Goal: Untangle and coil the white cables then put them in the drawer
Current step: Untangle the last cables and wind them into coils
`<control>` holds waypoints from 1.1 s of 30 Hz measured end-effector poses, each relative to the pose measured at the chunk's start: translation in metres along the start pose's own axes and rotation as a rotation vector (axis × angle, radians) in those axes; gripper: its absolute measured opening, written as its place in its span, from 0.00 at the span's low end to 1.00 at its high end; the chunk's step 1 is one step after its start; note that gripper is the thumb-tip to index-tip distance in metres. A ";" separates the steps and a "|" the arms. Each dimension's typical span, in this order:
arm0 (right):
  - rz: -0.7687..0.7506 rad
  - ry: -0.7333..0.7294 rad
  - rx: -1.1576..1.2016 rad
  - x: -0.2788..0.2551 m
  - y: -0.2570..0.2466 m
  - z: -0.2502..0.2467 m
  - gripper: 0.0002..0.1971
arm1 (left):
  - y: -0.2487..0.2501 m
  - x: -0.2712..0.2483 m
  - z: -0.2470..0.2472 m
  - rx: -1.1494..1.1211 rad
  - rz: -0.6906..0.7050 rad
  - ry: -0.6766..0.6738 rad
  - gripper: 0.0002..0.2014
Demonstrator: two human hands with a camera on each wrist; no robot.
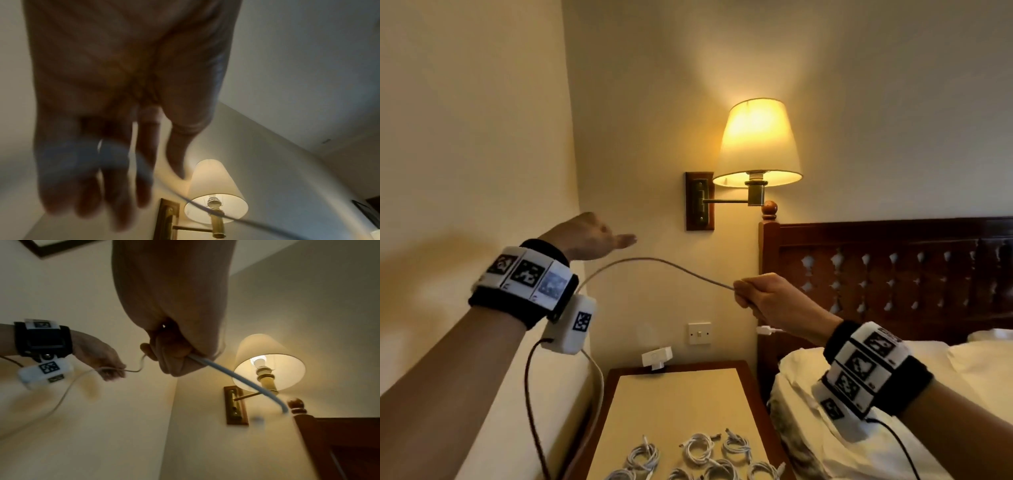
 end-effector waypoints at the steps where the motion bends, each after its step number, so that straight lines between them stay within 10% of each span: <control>1: -0.008 -0.006 0.005 0.007 -0.010 0.007 0.18 | 0.018 -0.007 0.003 -0.052 0.074 -0.058 0.25; 4: -0.059 0.003 -0.016 0.025 -0.041 0.023 0.17 | 0.067 -0.036 0.019 -0.169 0.236 -0.330 0.31; 8: -0.074 -0.042 -0.030 0.033 -0.062 0.028 0.14 | 0.077 -0.051 0.034 -0.041 0.423 -0.244 0.14; 23: -0.062 -0.021 -0.016 0.039 -0.037 0.006 0.11 | -0.031 -0.023 0.034 -0.596 -0.222 -0.012 0.07; 29: -0.374 0.108 -0.250 0.040 -0.064 0.031 0.11 | -0.008 -0.030 0.036 -0.403 0.114 -0.335 0.25; 33: -0.392 0.159 -0.220 0.044 -0.072 0.042 0.09 | 0.019 -0.037 0.042 -0.574 0.180 -0.314 0.09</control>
Point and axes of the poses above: each hand's wrist, its own x-axis towards the middle knuckle, its own z-axis out of the palm, y = z × x, the point moved 2 cm from there along x, towards the middle knuckle, and after that the axes turned 15 degrees about y, right-handed, at the moved point
